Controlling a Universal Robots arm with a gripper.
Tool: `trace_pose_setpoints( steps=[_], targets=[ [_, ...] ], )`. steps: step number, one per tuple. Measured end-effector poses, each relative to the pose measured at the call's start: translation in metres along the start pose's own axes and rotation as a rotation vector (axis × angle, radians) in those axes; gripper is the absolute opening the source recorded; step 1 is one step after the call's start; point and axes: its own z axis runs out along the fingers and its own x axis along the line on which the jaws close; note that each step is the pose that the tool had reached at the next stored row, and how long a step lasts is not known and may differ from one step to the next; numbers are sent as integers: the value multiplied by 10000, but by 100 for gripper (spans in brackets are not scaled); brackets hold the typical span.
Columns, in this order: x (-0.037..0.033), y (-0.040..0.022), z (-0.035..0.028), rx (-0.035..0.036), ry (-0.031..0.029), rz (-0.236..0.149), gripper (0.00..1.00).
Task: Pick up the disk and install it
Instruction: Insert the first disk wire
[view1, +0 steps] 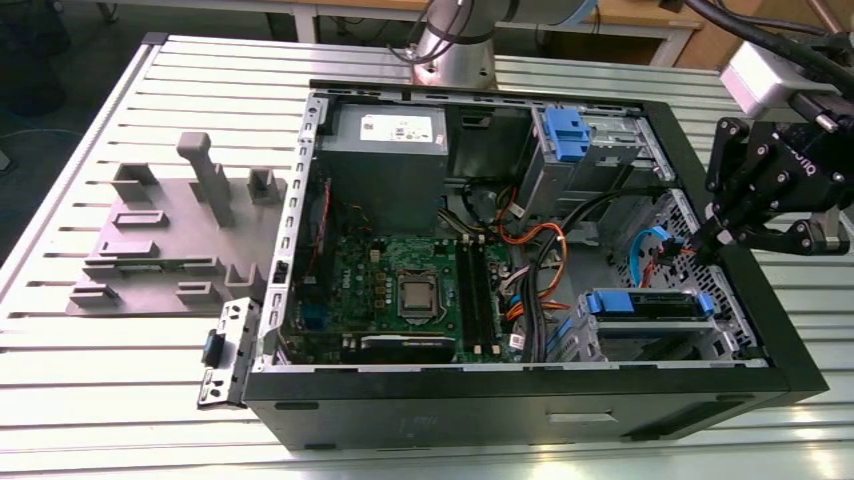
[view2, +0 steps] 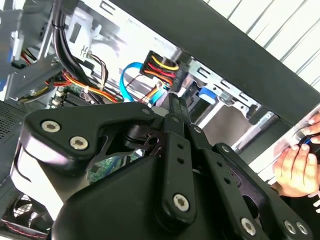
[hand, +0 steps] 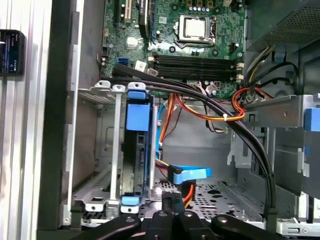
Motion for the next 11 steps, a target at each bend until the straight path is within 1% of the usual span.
trace_pose_setpoints(
  steps=[2, 3, 4, 6, 7, 8, 11],
  targets=[
    [-27, -4, 11, -4, 25, 0, 11],
    [-37, -6, 19, -8, 61, 0, 11],
    [-47, -9, 26, -17, 130, 1, 11],
    [-65, -13, 39, -34, 305, 7, 11],
    [-77, -16, 45, -41, 378, 9, 11],
    [-89, -18, 47, -47, 424, 10, 11],
    [-92, -18, 48, -52, 456, 12, 11]
  ],
)
